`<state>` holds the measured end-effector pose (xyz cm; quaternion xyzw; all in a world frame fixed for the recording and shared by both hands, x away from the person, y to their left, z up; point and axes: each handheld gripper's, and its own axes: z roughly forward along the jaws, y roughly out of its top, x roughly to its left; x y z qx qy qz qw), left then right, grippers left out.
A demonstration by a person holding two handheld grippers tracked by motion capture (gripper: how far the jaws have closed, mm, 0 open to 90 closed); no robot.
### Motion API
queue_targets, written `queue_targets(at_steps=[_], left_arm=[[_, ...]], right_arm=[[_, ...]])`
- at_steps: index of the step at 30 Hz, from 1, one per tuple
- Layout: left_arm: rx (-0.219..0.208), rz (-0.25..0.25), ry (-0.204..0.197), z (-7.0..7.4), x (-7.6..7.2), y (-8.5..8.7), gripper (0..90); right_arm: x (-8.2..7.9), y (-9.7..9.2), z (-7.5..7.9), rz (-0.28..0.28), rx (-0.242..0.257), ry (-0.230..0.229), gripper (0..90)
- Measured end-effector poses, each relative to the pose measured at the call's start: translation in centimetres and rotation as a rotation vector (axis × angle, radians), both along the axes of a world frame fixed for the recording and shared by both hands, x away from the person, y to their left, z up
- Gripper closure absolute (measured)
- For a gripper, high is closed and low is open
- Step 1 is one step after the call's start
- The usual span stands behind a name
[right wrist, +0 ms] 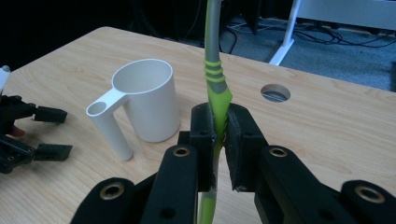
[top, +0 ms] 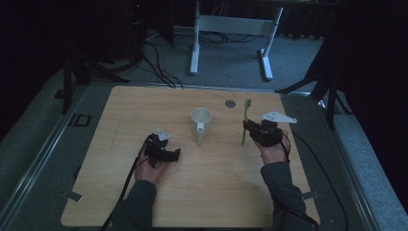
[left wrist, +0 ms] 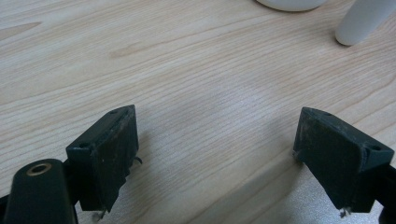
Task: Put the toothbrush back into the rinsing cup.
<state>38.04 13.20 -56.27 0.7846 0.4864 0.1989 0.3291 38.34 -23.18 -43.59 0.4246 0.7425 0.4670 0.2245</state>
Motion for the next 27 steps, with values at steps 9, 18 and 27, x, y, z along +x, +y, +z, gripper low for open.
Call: queue_targets(at_steps=[9, 18, 27], left_arm=[[0.000, 0.000, 0.000, 0.0, 0.0, 0.0, 14.2], [0.000, 0.000, 0.000, 0.0, 0.0, 0.0, 14.2], [0.000, 0.000, 0.000, 0.0, 0.0, 0.0, 14.2]], right_arm=[[0.1, 0.8, -0.1, 0.014, 0.015, -0.011, 82.0], [0.3, 1.5, 0.0, 0.031, 0.027, -0.022, 81.9], [0.5, 2.1, -0.3, 0.042, 0.043, -0.022, 81.9]])
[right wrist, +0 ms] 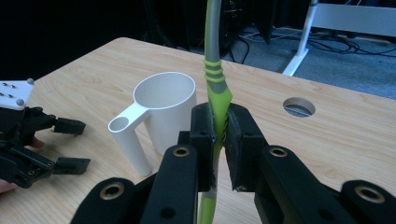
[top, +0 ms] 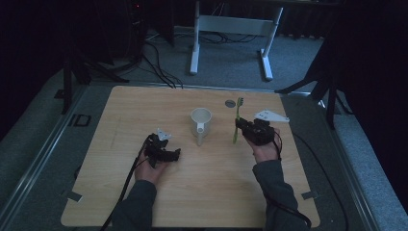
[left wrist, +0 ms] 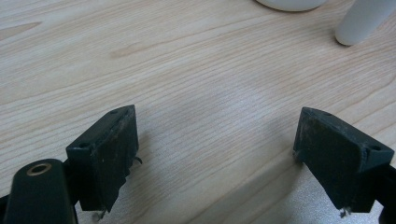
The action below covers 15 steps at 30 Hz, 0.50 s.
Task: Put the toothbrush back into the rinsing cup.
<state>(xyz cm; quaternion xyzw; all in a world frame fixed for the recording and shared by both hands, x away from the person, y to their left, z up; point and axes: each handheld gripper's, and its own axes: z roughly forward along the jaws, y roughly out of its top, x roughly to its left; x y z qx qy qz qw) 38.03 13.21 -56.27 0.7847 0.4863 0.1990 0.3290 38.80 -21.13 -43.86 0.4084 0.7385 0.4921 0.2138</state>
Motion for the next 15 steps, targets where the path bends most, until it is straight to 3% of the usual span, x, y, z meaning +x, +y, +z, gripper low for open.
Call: queue_targets(at_steps=[15], left_arm=[[0.000, 0.000, 0.000, 0.0, 0.0, 0.0, 14.2]], right_arm=[[0.1, 1.1, 0.2, 0.010, 0.030, -0.020, 81.9]])
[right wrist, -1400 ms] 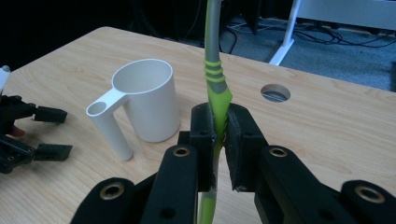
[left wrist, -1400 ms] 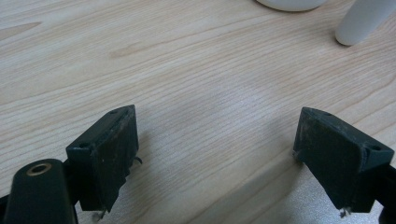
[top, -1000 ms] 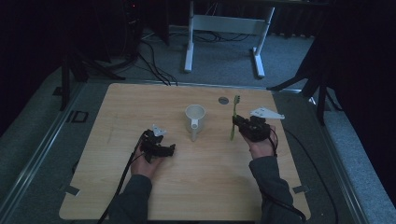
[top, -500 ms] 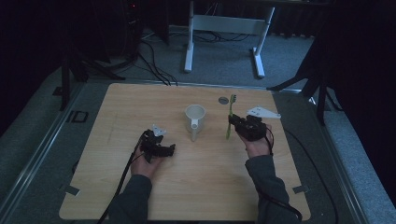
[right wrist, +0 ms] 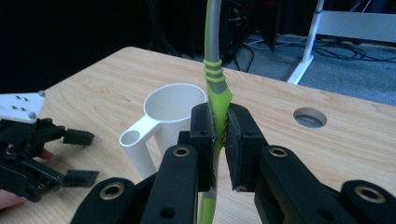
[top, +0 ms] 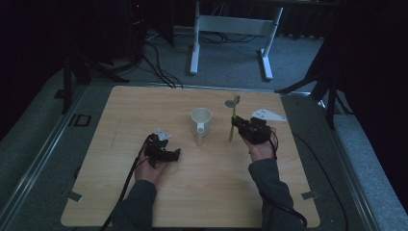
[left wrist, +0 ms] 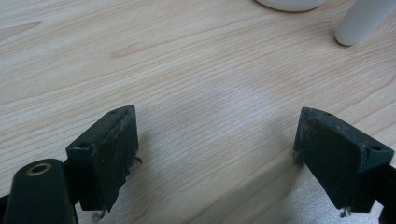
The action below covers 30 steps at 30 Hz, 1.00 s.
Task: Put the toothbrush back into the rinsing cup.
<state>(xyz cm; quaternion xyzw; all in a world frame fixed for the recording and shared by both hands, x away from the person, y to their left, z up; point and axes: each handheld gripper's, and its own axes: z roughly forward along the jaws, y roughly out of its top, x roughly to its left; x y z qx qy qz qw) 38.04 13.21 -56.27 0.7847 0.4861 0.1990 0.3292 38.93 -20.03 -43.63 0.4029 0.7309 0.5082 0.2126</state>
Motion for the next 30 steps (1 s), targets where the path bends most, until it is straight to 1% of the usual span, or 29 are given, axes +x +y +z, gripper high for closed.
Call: queue_targets(at_steps=[5, 15, 30], left_arm=[[-0.001, 0.001, 0.000, 0.0, 0.0, 0.0, 14.2], [-0.001, 0.001, 0.000, 0.0, 0.0, 0.0, 14.2], [-0.001, 0.002, -0.001, 0.0, 0.0, 0.0, 14.2]], right_arm=[[0.0, 0.6, 0.2, 0.008, 0.008, -0.011, 81.9], [0.1, 1.4, 0.4, 0.019, 0.016, -0.016, 81.9], [0.4, 2.5, 0.9, 0.023, 0.048, -0.027, 81.9]])
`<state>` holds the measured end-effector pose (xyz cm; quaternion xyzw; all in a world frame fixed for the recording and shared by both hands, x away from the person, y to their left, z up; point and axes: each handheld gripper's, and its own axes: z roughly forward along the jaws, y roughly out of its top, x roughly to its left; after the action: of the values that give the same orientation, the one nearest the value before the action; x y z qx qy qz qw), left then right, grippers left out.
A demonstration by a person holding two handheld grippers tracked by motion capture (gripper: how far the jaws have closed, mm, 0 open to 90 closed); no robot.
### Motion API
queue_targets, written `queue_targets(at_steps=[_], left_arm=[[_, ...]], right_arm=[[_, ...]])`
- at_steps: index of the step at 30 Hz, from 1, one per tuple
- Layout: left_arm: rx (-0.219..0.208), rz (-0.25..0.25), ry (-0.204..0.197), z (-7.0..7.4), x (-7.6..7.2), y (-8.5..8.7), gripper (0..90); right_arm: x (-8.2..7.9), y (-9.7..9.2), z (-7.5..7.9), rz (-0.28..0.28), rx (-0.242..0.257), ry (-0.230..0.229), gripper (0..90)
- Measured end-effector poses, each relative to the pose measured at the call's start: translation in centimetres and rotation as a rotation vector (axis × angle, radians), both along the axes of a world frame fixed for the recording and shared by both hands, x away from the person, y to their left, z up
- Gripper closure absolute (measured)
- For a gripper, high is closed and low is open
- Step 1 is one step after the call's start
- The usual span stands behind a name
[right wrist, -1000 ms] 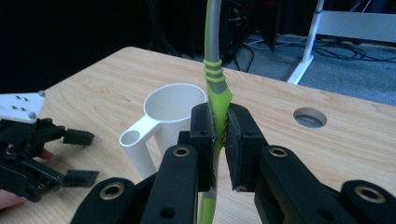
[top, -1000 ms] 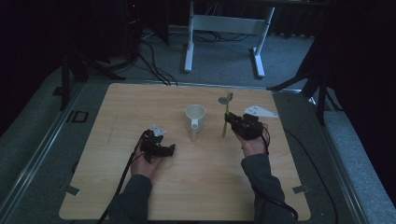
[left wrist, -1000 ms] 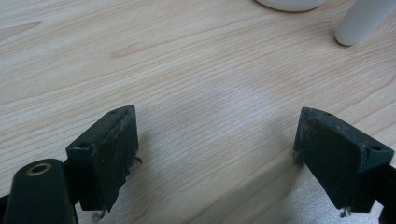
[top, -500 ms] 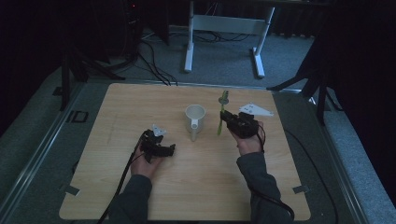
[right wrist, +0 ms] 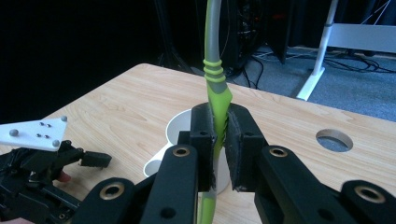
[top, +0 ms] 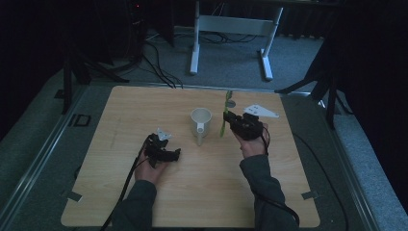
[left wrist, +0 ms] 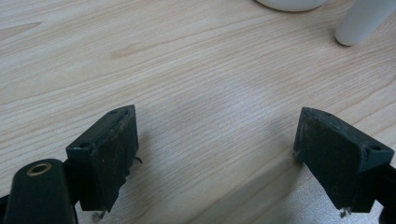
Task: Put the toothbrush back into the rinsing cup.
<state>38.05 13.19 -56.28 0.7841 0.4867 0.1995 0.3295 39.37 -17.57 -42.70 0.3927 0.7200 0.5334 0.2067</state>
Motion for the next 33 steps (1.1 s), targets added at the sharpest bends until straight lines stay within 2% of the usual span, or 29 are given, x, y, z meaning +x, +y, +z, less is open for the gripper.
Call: queue_targets(at_steps=[33], left_arm=[[0.000, 0.000, 0.000, 0.0, 0.0, 0.0, 14.2]], right_arm=[[0.3, 1.9, 0.6, 0.011, 0.033, -0.026, 81.9]])
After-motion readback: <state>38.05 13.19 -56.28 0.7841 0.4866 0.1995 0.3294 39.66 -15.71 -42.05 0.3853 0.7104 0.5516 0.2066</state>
